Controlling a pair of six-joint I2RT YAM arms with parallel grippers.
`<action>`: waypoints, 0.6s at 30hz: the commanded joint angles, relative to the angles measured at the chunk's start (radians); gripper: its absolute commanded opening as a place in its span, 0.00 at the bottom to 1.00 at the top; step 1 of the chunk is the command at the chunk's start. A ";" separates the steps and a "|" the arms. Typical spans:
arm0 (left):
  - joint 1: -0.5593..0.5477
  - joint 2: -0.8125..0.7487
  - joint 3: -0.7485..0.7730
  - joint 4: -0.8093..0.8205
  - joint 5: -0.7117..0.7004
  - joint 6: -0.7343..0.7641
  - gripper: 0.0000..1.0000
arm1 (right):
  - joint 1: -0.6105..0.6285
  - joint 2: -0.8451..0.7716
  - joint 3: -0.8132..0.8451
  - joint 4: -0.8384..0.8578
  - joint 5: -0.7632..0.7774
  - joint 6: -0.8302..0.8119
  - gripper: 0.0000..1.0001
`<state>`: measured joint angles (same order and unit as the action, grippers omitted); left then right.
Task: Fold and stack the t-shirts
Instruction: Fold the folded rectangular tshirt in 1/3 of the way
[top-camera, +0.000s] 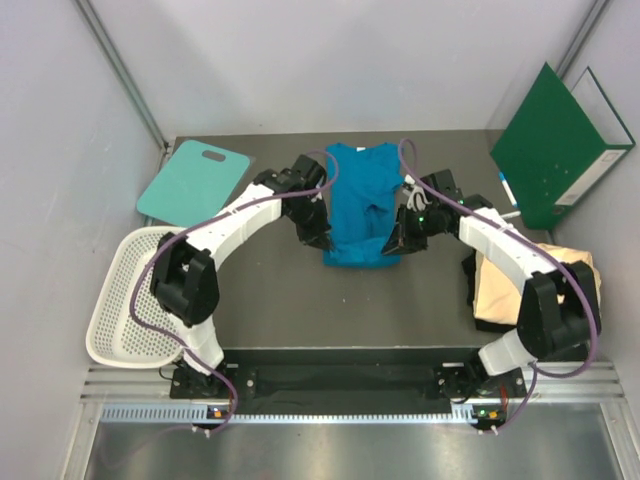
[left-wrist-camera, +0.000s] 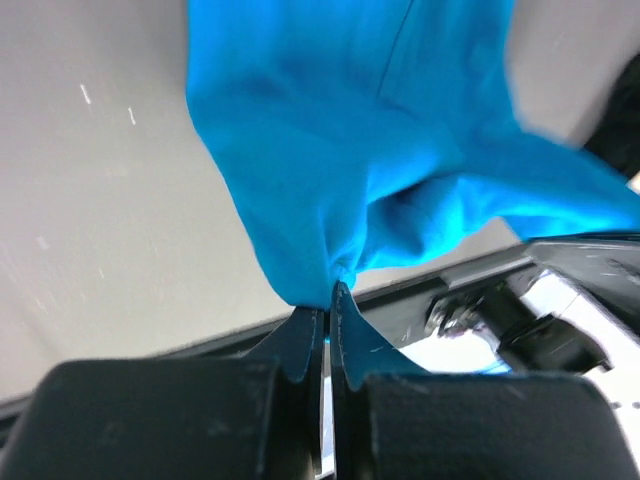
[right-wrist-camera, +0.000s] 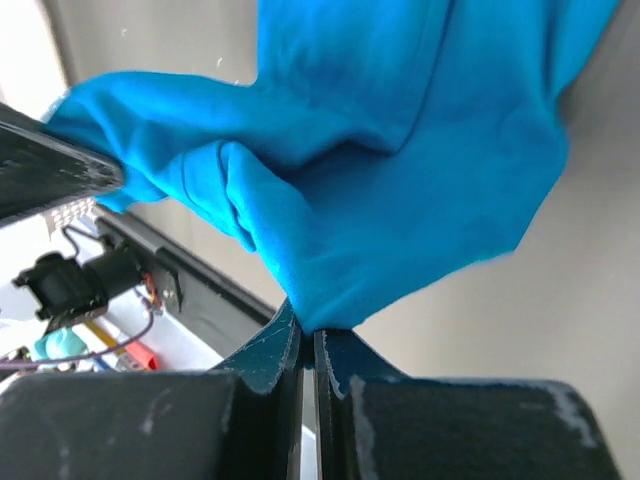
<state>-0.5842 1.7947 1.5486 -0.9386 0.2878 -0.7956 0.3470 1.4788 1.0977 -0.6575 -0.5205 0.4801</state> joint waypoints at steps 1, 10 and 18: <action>0.052 0.087 0.116 -0.038 0.033 0.090 0.00 | -0.019 0.076 0.102 0.002 0.017 -0.063 0.00; 0.089 0.328 0.358 -0.088 0.096 0.171 0.00 | -0.078 0.299 0.249 0.036 -0.016 -0.083 0.00; 0.145 0.495 0.565 -0.082 0.169 0.185 0.00 | -0.128 0.509 0.461 0.032 -0.058 -0.078 0.00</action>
<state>-0.4774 2.2517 1.9968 -1.0153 0.4007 -0.6334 0.2440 1.9358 1.4364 -0.6437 -0.5442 0.4183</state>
